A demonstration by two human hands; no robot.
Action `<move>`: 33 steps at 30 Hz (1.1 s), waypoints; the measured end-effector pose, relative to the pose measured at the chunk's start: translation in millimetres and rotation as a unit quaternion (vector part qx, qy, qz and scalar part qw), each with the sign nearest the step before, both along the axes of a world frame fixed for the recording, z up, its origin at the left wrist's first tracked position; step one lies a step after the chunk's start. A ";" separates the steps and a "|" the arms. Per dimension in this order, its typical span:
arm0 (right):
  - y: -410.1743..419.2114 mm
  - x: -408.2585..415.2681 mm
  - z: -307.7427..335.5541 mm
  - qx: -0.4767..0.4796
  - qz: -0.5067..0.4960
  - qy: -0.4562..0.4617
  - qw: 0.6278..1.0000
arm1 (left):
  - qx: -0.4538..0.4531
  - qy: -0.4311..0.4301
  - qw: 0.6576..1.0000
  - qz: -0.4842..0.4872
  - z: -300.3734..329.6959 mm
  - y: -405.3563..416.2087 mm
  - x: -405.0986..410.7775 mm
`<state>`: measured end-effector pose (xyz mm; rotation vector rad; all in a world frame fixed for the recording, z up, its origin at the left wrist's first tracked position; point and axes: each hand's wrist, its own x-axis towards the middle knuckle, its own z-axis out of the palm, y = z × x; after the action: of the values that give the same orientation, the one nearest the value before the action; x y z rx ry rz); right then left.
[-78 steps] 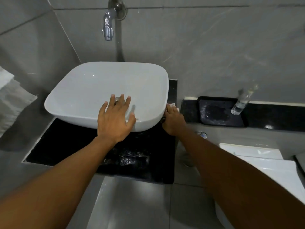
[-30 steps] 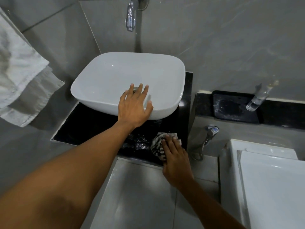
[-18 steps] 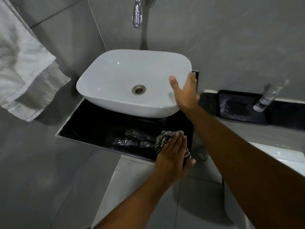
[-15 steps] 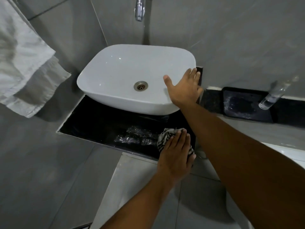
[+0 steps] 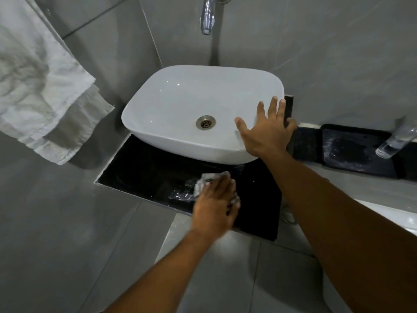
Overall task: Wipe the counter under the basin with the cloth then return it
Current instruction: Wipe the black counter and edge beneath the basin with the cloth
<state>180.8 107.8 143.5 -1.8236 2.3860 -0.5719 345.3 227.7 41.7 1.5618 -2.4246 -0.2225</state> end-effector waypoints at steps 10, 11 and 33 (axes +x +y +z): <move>1.9 -2.1 1.9 -0.004 0.004 -0.013 1.000 | 0.004 -0.071 0.969 0.237 24.9 -65.0 188.0; -3.0 1.2 -1.0 -0.011 0.007 -0.024 1.000 | 0.008 -0.087 0.959 0.270 27.6 -73.0 207.5; 7.7 0.7 2.9 -0.043 -0.002 -0.068 0.997 | 0.031 0.039 0.988 0.143 1.1 65.3 -114.7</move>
<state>181.5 115.5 146.4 -1.7524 2.3101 -0.7845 230.7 293.1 42.8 1.8672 -2.1203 -0.3014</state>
